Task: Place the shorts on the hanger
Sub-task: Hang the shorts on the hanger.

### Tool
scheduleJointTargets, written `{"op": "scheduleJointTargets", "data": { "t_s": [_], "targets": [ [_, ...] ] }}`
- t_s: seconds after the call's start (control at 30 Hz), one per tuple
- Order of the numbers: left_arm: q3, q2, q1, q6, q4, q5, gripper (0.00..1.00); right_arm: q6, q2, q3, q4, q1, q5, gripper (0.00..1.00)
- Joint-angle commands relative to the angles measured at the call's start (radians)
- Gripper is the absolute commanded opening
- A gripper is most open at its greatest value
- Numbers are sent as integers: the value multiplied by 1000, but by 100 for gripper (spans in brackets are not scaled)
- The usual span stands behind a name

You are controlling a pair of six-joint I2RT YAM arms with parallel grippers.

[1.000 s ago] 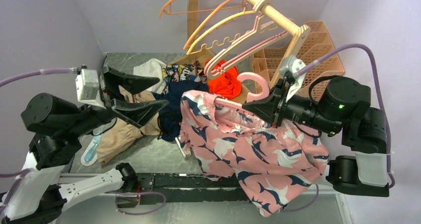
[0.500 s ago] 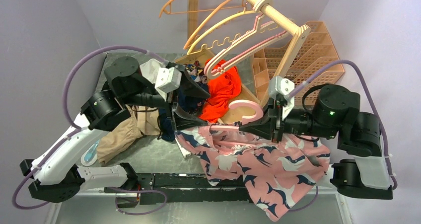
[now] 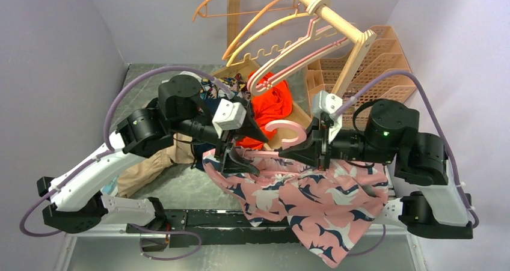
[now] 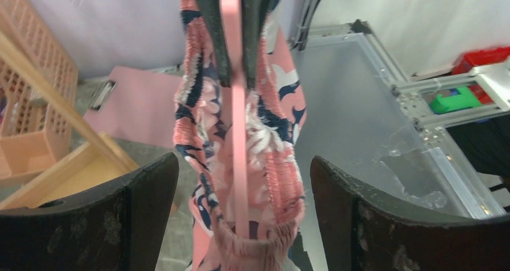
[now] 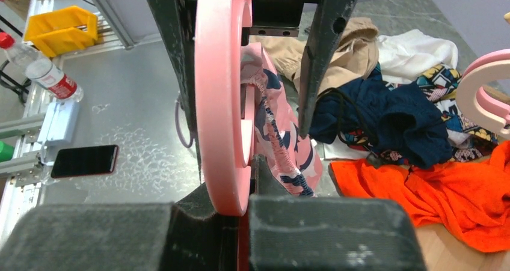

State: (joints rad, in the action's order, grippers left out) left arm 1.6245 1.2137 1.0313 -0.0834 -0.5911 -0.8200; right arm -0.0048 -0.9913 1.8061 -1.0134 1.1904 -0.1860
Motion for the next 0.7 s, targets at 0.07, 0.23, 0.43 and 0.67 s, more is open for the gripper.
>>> {"op": "scheduleJointTargets", "data": {
  "t_s": [0.07,0.23,0.43,0.67],
  "targets": [
    [-13,-95,9,8,42,195,86,0,-47,58,-35,-1,116,0],
    [-102,-246,9,36,151,350,88,68,-80,155,-161,0,331,0],
    [-134,-338,9,79,214,478,87,186,-141,287,-220,0,511,0],
    [-48,-275,9,327,211,507,68,337,-196,211,1,0,509,0]
  ]
}}
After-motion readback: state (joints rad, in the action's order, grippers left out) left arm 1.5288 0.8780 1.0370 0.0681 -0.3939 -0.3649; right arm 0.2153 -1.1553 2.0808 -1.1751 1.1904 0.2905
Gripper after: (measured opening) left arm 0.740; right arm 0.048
